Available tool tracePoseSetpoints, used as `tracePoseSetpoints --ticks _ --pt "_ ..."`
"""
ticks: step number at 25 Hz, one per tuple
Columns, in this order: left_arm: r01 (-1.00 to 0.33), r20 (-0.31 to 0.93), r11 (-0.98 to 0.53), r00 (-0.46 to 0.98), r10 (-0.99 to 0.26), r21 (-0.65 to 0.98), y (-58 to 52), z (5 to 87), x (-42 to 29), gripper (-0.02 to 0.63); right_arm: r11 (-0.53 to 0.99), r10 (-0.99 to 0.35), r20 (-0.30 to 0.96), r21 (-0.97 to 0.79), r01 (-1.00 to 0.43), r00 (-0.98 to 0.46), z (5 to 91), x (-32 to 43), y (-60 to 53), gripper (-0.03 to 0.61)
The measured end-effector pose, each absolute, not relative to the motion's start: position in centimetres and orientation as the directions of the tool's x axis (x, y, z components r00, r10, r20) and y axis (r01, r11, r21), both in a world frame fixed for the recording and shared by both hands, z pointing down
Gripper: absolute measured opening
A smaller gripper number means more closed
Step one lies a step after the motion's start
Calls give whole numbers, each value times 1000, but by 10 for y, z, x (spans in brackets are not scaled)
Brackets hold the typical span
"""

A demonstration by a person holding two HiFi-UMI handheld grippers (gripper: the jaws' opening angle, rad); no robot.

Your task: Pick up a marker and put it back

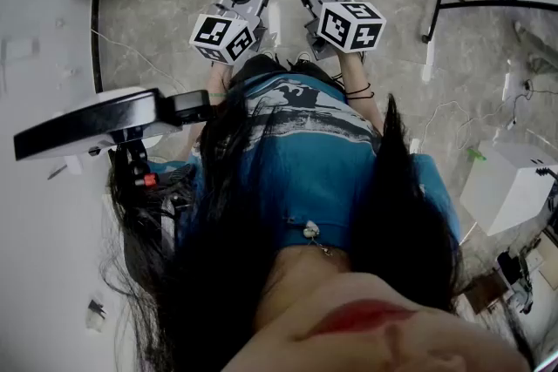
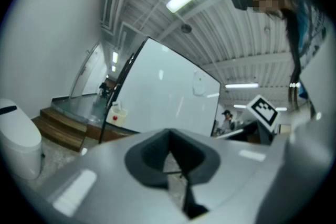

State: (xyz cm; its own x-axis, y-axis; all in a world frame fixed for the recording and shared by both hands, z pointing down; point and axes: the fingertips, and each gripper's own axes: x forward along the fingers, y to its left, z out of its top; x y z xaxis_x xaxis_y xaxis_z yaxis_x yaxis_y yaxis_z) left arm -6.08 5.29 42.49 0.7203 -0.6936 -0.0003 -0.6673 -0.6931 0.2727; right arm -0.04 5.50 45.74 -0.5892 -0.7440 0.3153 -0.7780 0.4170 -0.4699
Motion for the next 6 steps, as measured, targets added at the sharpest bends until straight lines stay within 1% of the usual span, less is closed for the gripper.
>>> tracePoseSetpoints --ticks 6 --pt "-664 -6 -697 723 -691 271 51 421 -57 3 424 -743 312 -466 -777 -593 453 1 52 11"
